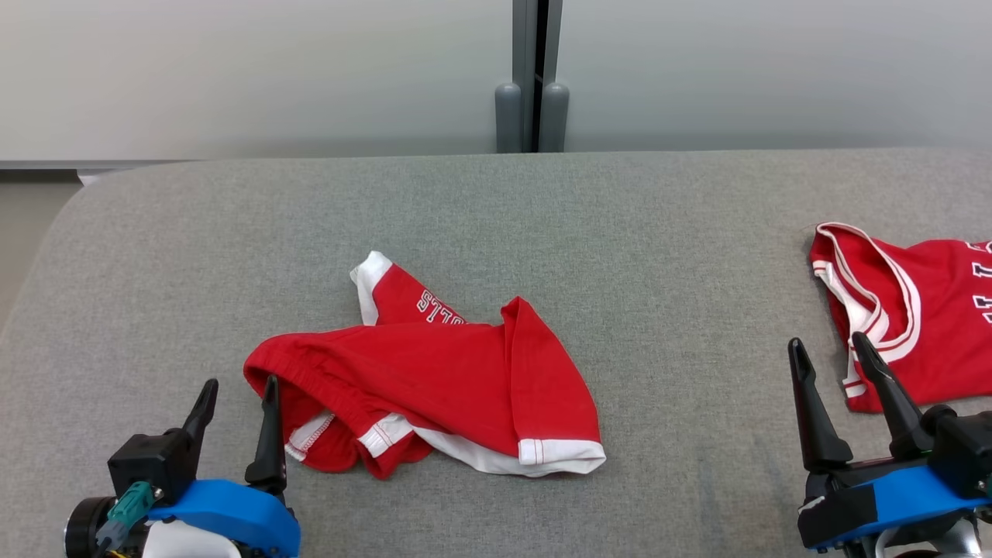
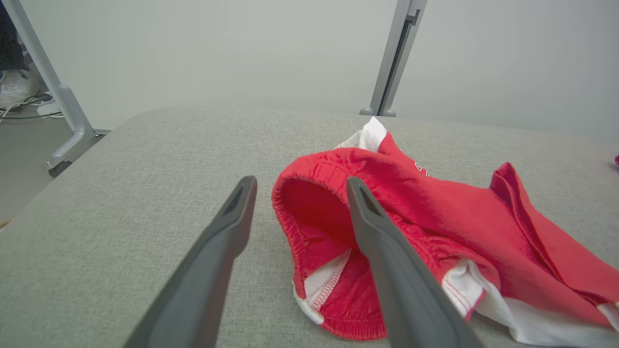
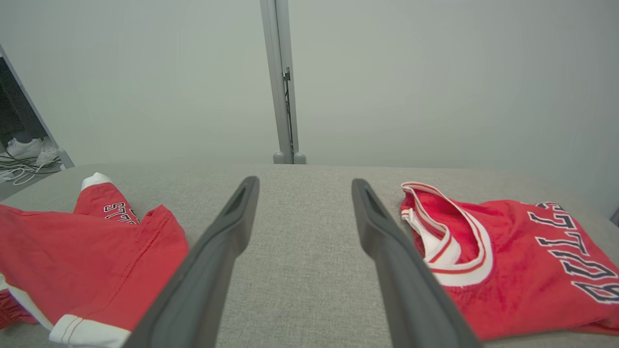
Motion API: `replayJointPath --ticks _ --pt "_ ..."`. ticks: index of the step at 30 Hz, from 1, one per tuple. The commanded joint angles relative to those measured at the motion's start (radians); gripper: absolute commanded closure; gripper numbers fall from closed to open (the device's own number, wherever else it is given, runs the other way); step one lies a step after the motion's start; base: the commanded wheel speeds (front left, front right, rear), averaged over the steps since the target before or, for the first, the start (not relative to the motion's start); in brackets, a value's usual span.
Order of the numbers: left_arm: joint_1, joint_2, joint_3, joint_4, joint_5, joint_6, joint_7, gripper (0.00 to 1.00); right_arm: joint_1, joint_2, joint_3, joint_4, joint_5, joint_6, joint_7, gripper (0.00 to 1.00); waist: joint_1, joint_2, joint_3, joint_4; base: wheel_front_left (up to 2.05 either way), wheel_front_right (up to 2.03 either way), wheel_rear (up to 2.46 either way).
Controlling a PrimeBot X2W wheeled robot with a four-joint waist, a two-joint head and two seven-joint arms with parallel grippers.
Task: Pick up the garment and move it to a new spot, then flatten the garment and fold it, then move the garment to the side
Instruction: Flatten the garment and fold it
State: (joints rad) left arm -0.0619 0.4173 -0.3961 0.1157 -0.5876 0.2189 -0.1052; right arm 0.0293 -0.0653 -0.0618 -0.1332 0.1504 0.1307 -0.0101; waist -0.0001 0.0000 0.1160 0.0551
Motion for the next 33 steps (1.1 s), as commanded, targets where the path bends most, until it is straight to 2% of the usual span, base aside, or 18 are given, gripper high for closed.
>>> replayJointPath --ticks 1,13,33 --pt "0.006 0.007 0.006 -0.021 0.012 0.007 -0.013 0.0 0.011 -0.004 -0.004 -0.006 -0.005 0.0 0.004 0.0 0.0001 0.0 -0.007 0.001 0.0 0.0 0.0" --pt "0.001 0.022 -0.011 -0.123 0.068 0.014 -0.086 0.0 0.042 -0.017 0.013 -0.023 -0.014 0.0 0.032 0.0 0.0001 0.0 -0.066 -0.011 0.0 0.0 0.0" --pt "-0.011 0.026 -0.033 -0.115 0.088 0.022 -0.101 0.0 0.034 -0.022 0.031 -0.031 -0.019 0.0 0.048 0.0 0.0001 0.0 -0.054 -0.017 0.0 0.0 0.0"
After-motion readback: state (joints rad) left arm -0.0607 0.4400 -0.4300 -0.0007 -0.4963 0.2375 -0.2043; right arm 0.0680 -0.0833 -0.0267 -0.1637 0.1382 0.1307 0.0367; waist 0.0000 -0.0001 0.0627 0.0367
